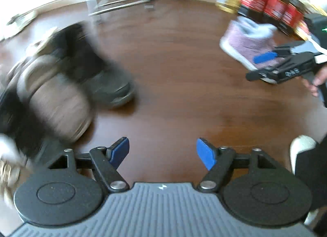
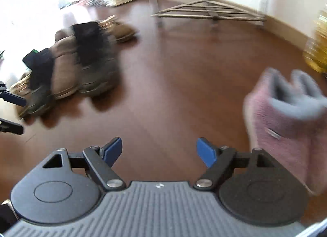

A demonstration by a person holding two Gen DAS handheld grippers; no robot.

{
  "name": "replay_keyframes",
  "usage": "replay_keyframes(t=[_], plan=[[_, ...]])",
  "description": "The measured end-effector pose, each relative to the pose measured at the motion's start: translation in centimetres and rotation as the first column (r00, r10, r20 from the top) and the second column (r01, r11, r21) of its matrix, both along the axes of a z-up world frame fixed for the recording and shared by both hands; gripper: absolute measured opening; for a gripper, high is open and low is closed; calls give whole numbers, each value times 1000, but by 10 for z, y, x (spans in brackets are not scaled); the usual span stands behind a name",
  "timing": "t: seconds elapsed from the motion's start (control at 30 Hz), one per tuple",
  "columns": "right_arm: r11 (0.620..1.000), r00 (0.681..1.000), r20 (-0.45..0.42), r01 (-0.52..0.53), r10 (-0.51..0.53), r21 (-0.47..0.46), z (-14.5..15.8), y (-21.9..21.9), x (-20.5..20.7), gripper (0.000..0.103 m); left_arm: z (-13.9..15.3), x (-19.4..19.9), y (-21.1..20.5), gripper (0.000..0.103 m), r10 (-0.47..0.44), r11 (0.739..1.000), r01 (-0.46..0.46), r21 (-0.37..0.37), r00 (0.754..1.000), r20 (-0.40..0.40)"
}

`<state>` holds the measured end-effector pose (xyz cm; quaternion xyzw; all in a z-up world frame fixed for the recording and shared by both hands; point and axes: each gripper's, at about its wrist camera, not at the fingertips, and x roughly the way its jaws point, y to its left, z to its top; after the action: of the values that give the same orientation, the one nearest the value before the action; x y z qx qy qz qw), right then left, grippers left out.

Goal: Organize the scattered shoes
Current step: 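Withdraw both tools back toward the remaining shoe cluster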

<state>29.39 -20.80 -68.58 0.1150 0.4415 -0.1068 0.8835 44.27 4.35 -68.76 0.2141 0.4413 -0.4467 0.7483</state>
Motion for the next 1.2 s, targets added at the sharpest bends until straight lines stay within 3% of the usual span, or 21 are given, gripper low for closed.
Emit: replay_keyframes(t=[0.17,0.23,0.47,0.73,0.8,0.87,0.93,1.03,1.13,1.2], plan=[[982,982,-38,-186,185,-43,18,27,52,78,-14,10,44,74,216,976,-217,-17,975,-48],[970,972,-44,-234,232,-61,26,38,70,78,-17,13,54,74,248,968,-250,-30,967,-54],[930,932,-71,-360,355,-75,38,63,116,78,-10,18,57,74,225,972,-224,-69,974,7],[902,906,-94,-421,413,-91,30,77,140,78,-9,18,51,74,224,973,-222,-63,974,31],[889,895,-89,-445,437,-111,30,81,148,72,-7,16,50,74,221,973,-218,-71,974,45],[866,876,-87,-481,474,-135,29,86,158,49,-6,16,50,74,225,972,-221,-75,973,50],[841,857,-90,-515,508,-165,30,88,172,44,-7,18,49,74,237,970,-233,-75,970,49],[814,839,-77,-541,538,-211,36,86,196,45,-11,22,49,74,252,966,-250,-70,967,31],[772,812,-96,-578,575,-266,40,85,221,58,-15,25,48,74,264,963,-263,-57,964,21],[694,771,-154,-626,617,-356,39,88,245,60,-18,25,48,74,271,962,-270,-50,962,25]])
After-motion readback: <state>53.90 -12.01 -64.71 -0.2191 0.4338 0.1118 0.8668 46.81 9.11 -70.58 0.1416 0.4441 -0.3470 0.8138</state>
